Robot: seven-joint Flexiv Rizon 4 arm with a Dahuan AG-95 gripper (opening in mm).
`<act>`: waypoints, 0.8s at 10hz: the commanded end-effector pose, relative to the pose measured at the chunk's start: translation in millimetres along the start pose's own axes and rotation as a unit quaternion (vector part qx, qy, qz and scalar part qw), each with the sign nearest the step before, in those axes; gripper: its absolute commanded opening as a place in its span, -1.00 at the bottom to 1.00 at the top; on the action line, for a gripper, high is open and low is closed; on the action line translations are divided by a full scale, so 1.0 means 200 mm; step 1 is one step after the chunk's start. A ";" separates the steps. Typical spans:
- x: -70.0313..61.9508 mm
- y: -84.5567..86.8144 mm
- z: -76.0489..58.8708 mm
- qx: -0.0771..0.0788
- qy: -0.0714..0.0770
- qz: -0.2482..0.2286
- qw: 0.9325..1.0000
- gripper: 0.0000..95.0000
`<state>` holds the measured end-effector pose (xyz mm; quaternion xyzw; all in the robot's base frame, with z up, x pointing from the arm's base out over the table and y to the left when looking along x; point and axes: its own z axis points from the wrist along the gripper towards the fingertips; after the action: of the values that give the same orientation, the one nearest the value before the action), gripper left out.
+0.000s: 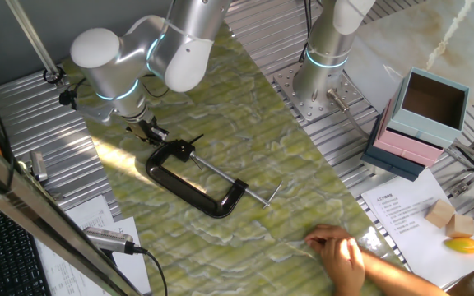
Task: Turn the hands of a clock
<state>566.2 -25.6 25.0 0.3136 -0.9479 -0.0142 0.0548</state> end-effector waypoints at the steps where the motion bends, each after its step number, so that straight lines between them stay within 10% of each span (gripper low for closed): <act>1: 0.02 0.00 0.00 0.000 0.000 0.000 1.000 -1.00; 8: 0.11 0.03 0.01 -0.003 0.004 0.010 1.000 -1.00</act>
<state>542.5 -33.6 25.1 0.3055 -0.9502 -0.0146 0.0607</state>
